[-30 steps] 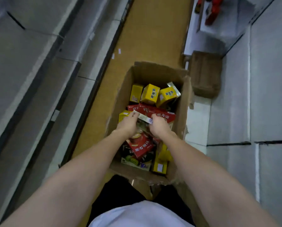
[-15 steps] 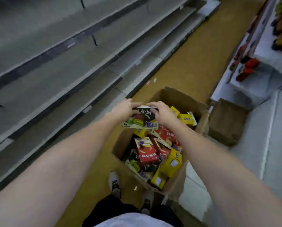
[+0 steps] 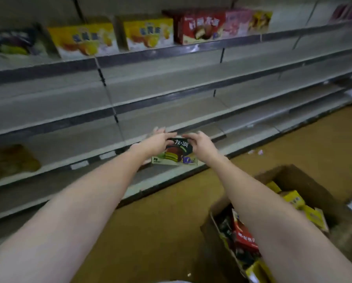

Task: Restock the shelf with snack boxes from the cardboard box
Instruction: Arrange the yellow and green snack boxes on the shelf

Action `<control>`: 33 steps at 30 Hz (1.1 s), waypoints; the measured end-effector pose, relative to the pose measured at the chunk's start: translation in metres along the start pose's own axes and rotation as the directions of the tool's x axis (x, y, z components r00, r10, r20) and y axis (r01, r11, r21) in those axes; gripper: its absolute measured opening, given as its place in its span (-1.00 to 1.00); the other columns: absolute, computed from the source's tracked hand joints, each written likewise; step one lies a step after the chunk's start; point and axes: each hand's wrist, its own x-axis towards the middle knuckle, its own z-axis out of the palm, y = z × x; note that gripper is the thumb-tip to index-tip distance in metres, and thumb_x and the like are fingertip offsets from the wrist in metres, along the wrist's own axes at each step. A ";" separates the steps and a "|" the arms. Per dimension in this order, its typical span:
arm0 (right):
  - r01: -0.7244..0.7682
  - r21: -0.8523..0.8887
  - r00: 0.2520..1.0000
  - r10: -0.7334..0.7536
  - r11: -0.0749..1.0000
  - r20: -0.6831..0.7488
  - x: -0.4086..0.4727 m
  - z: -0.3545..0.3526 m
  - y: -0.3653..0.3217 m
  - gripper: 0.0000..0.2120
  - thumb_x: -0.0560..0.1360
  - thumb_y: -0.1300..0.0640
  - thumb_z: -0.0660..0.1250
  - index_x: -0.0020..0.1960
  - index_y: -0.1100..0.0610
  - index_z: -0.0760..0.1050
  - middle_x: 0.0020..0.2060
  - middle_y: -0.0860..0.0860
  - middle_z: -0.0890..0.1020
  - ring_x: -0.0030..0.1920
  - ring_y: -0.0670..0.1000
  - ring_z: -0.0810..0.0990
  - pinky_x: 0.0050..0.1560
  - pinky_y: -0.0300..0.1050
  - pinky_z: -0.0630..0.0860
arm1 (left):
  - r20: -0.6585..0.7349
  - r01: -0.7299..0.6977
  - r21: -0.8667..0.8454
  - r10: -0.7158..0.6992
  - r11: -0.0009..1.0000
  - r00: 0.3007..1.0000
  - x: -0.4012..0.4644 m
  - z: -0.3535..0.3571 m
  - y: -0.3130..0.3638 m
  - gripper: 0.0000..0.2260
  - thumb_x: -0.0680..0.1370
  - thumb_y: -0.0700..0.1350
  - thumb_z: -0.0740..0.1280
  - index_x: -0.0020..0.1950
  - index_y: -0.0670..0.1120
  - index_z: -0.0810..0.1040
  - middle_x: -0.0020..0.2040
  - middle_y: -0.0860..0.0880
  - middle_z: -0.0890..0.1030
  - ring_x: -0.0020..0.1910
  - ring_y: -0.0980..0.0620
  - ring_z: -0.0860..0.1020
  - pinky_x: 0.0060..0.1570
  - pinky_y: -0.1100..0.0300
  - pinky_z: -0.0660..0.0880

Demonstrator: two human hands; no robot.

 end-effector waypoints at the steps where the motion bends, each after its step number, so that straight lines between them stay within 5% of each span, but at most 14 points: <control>1: 0.018 -0.002 1.000 -0.018 1.000 0.015 0.007 0.011 -0.020 -0.69 0.66 0.18 0.18 0.34 0.03 0.55 0.07 0.12 0.47 0.08 0.10 0.51 0.18 -0.09 0.46 | -0.004 0.026 0.006 -0.026 1.000 1.000 -0.009 -0.011 -0.019 -0.61 0.66 0.07 0.18 0.50 0.18 0.33 0.49 -0.21 0.24 0.50 -0.23 0.11 0.48 -0.17 0.12; 5: 0.079 0.064 0.993 -0.084 0.995 0.087 0.034 0.049 -0.099 -0.63 0.61 0.32 0.21 0.35 0.07 0.50 0.25 0.08 0.50 0.25 0.02 0.51 0.29 -0.17 0.44 | -0.098 0.096 -0.027 -0.098 0.995 0.990 -0.046 -0.054 -0.092 -0.61 0.67 0.06 0.16 0.51 0.17 0.31 0.47 -0.18 0.26 0.47 -0.20 0.19 0.44 -0.18 0.19; 8: 0.170 -0.007 0.983 -0.169 0.985 0.075 0.049 0.078 -0.160 -0.65 0.63 0.20 0.24 0.41 0.10 0.43 0.31 0.11 0.48 0.38 0.10 0.40 0.36 -0.11 0.32 | -0.161 0.150 -0.074 -0.160 0.986 0.974 -0.078 -0.082 -0.147 -0.61 0.66 0.04 0.19 0.50 0.16 0.34 0.46 -0.16 0.29 0.46 -0.20 0.20 0.42 -0.16 0.22; 14: 0.340 0.015 0.937 -0.341 0.940 0.074 0.067 0.136 -0.276 -0.63 0.61 0.07 0.31 0.39 0.10 0.45 0.24 0.12 0.41 0.21 0.13 0.49 0.28 -0.08 0.41 | -0.387 0.120 -0.290 -0.231 0.949 0.893 -0.160 -0.130 -0.247 -0.70 0.59 0.00 0.35 0.33 0.11 0.57 0.09 -0.01 0.51 0.14 -0.04 0.49 0.21 0.07 0.42; 20: 0.467 0.023 0.883 -0.468 0.884 0.029 0.084 0.161 -0.368 -0.68 0.58 0.08 0.35 0.32 0.08 0.52 0.15 0.11 0.44 0.14 0.15 0.52 0.20 -0.02 0.46 | -0.527 0.180 -0.309 -0.325 0.934 0.785 -0.210 -0.184 -0.304 -0.71 0.51 -0.01 0.45 0.24 0.07 0.64 -0.11 0.08 0.49 -0.05 0.01 0.53 0.00 0.14 0.44; 26: 0.546 0.041 0.837 -0.544 0.837 -0.047 0.113 0.163 -0.427 -0.70 0.59 0.12 0.35 0.30 0.11 0.54 0.18 0.10 0.45 0.17 0.14 0.51 0.24 -0.04 0.44 | -0.651 0.149 -0.330 -0.339 0.932 0.679 -0.220 -0.224 -0.341 -0.67 0.48 -0.05 0.49 0.25 0.02 0.63 0.08 -0.06 0.58 0.18 -0.08 0.53 0.20 0.08 0.41; 28: 0.545 0.056 0.837 -0.539 0.836 -0.098 0.124 0.162 -0.439 -0.70 0.58 0.18 0.35 0.31 0.13 0.53 0.19 0.10 0.45 0.17 0.13 0.51 0.23 -0.06 0.44 | -0.638 0.187 -0.295 -0.339 0.937 0.692 -0.219 -0.237 -0.350 -0.56 0.47 -0.12 0.50 0.35 0.00 0.56 0.22 -0.16 0.52 0.30 -0.12 0.42 0.29 0.08 0.31; 33: 0.543 0.061 0.833 -0.528 0.837 -0.165 0.159 0.161 -0.456 -0.74 0.59 0.15 0.35 0.27 0.12 0.49 0.21 0.06 0.46 0.17 0.10 0.50 0.23 0.03 0.48 | -0.605 0.165 -0.270 -0.301 0.948 0.737 -0.197 -0.261 -0.381 -0.45 0.47 -0.28 0.47 0.42 0.04 0.48 0.17 -0.08 0.45 0.20 -0.03 0.40 0.31 0.15 0.29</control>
